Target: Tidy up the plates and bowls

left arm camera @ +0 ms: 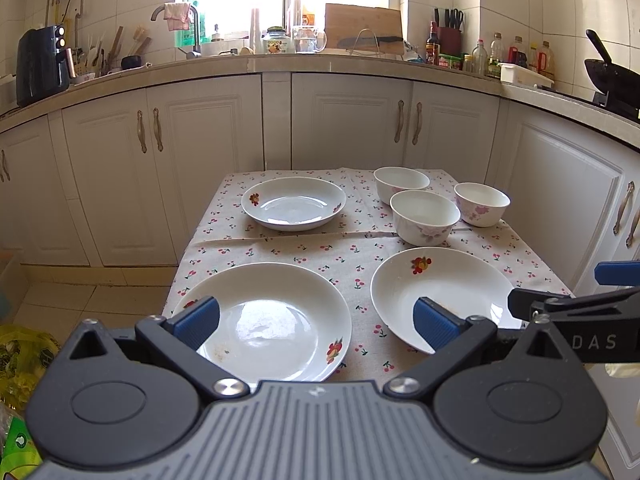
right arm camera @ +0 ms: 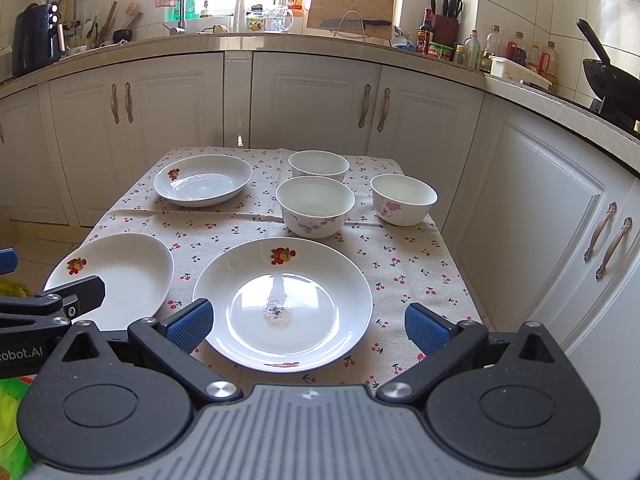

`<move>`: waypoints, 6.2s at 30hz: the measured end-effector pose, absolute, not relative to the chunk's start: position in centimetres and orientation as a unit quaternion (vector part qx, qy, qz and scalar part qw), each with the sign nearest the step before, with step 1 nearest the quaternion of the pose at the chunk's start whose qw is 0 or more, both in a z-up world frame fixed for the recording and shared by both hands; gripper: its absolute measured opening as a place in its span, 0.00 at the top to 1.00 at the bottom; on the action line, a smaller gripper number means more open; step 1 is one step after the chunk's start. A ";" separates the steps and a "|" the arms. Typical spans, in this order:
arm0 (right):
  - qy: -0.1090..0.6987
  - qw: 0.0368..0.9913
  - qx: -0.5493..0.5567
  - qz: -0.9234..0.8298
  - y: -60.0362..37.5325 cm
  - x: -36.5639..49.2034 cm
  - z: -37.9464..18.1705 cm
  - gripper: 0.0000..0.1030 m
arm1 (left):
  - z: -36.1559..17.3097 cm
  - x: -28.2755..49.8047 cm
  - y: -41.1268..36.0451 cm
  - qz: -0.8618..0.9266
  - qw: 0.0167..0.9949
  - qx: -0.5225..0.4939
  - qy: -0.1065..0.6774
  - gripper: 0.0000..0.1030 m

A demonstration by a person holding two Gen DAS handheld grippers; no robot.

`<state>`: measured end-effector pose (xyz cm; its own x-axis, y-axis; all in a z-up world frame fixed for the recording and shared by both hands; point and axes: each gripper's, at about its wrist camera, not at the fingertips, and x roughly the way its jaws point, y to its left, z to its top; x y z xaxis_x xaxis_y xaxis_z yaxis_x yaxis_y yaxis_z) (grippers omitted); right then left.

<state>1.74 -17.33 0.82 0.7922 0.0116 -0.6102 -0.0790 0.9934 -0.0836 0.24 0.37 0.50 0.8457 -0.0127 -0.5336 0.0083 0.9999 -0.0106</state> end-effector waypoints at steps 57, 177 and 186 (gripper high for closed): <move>0.315 0.944 -0.052 0.083 -17.2 4.3 1.5 0.00 | 0.0 1.6 2.3 -0.030 0.965 0.005 0.262 0.01; 0.368 0.860 -0.109 0.336 -10.7 19.6 -2.2 0.00 | -7.3 8.8 11.4 -0.167 0.920 0.057 0.349 0.02; 0.346 0.884 -0.113 0.294 -15.9 12.5 -2.7 0.00 | -6.0 5.9 8.6 -0.139 0.936 0.018 0.323 0.02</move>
<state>12.50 -15.89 -2.68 0.5883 0.4413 -0.6776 -0.5982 0.8014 0.0026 5.90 8.55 -5.96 0.7526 -0.2485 -0.6097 0.2720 0.9607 -0.0558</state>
